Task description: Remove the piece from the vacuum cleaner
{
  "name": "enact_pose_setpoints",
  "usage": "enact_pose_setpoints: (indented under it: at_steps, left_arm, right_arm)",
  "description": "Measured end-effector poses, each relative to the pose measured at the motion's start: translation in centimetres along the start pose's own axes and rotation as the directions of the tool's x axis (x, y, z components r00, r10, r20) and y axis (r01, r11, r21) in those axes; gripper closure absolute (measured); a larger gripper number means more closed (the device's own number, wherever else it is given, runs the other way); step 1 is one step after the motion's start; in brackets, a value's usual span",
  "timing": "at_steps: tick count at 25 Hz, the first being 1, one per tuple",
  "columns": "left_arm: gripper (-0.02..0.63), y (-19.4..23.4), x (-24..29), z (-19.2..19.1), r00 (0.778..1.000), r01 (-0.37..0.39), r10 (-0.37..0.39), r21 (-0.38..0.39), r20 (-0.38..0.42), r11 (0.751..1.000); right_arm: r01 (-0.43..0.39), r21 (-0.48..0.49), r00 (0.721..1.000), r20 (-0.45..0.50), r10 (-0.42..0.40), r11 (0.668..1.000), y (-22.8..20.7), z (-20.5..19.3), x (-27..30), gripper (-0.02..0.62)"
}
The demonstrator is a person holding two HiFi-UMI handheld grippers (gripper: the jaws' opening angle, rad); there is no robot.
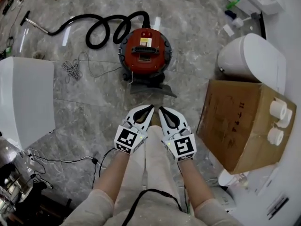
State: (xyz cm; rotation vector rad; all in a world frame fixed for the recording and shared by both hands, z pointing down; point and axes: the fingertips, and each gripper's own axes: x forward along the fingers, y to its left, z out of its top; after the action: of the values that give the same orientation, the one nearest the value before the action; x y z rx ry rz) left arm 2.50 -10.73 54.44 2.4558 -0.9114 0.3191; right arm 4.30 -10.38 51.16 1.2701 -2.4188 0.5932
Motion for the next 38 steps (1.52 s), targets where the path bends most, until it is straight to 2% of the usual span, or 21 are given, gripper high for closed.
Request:
enact_pose_setpoints:
  at_steps: [2,6,8,11,14,17,19,22,26,29,34,38]
  left_arm:
    - [0.584,0.8,1.0,-1.4,1.000,-0.025,0.025,0.013,-0.015,1.000]
    - [0.584,3.2,2.7,-3.2,0.992,-0.123,0.125,0.048,-0.021,0.991]
    - [0.584,4.3,3.2,-4.2,0.988,-0.151,0.151,0.017,-0.019,0.988]
    - [0.584,5.5,3.3,-5.7,0.985,-0.174,0.173,-0.042,-0.013,0.984]
    - [0.583,6.4,3.4,-6.9,0.978,-0.211,0.210,-0.044,-0.017,0.977]
    - [0.580,7.1,3.9,-7.9,0.973,-0.226,0.226,0.002,-0.039,0.974]
    - [0.509,7.2,4.5,-8.6,0.975,-0.212,0.213,0.031,-0.065,0.977]
    - [0.457,7.5,5.5,-9.4,0.974,-0.193,0.202,0.092,-0.102,0.977]
    - [0.445,7.9,6.5,-9.8,0.964,-0.200,0.228,0.194,-0.135,0.960]
    - [0.429,8.5,7.2,-10.9,0.951,-0.220,0.260,0.225,-0.170,0.949]
    - [0.394,8.6,8.3,-12.7,0.934,-0.187,0.261,0.285,-0.246,0.940]
    - [0.355,9.0,8.6,-14.3,0.905,-0.151,0.291,0.405,-0.310,0.902]
  right_arm:
    - [-0.004,-0.009,1.000,-0.011,0.004,1.000,-1.0,-1.5,0.8,0.583]
    - [-0.024,-0.064,0.997,-0.073,0.019,0.998,-2.7,-4.7,2.5,0.581]
    - [-0.044,-0.099,0.995,-0.097,0.034,0.994,-3.3,-6.0,3.3,0.581]
    - [-0.056,-0.103,0.992,-0.121,0.044,0.993,-4.0,-7.8,4.3,0.581]
    - [-0.051,-0.123,0.987,-0.155,0.032,0.991,-4.7,-9.4,5.3,0.581]
    - [-0.053,-0.182,0.982,-0.190,0.018,0.982,-5.0,-10.8,6.2,0.580]
    - [-0.067,-0.204,0.976,-0.214,0.022,0.977,-5.0,-11.7,6.8,0.563]
    - [-0.089,-0.237,0.967,-0.253,0.027,0.968,-5.2,-13.0,7.6,0.518]
    - [-0.097,-0.280,0.953,-0.303,0.008,0.955,-6.1,-14.4,8.5,0.498]
    - [-0.106,-0.323,0.937,-0.349,-0.015,0.941,-7.1,-15.4,9.2,0.478]
    - [-0.172,-0.332,0.889,-0.458,0.001,0.927,-8.0,-17.5,10.4,0.421]
    - [-0.236,-0.324,0.844,-0.536,0.028,0.916,-8.5,-19.1,11.2,0.398]
